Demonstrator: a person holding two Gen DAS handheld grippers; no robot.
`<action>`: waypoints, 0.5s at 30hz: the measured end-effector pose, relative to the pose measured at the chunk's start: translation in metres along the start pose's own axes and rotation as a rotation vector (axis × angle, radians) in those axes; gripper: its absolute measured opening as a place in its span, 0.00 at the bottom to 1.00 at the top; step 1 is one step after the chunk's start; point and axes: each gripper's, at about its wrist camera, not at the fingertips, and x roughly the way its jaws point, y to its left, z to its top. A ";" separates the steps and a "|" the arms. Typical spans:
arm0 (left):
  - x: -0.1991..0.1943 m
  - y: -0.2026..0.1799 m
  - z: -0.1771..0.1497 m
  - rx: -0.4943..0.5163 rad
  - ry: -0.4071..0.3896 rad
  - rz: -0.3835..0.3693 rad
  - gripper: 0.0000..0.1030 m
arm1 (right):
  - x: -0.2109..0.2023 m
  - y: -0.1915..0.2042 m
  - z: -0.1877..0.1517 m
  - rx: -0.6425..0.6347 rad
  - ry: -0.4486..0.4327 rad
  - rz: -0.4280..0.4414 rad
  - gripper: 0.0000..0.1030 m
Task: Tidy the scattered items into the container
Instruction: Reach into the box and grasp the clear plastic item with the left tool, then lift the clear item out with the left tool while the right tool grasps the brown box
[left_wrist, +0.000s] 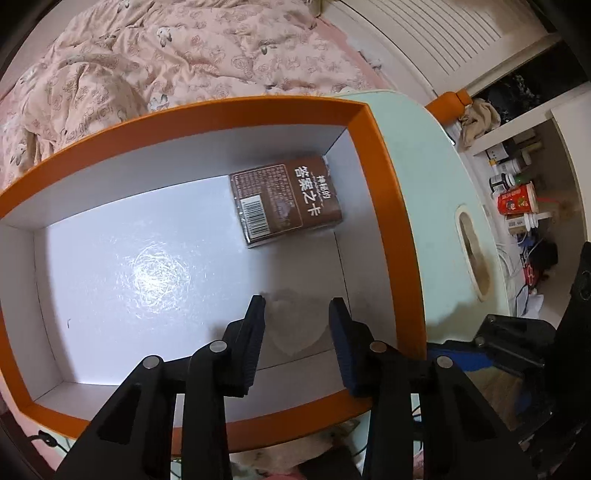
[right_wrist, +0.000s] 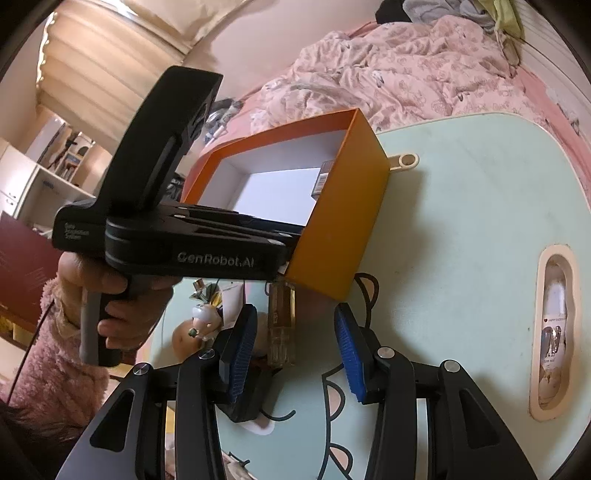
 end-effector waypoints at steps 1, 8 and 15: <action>-0.001 0.003 0.000 -0.007 -0.004 0.024 0.36 | 0.000 0.000 0.000 0.001 -0.001 -0.001 0.41; -0.005 0.014 0.000 -0.027 -0.011 -0.003 0.33 | 0.000 0.003 0.002 0.003 -0.001 -0.004 0.41; -0.041 0.040 -0.003 -0.094 -0.141 -0.064 0.21 | -0.016 0.020 0.021 -0.070 -0.034 -0.064 0.41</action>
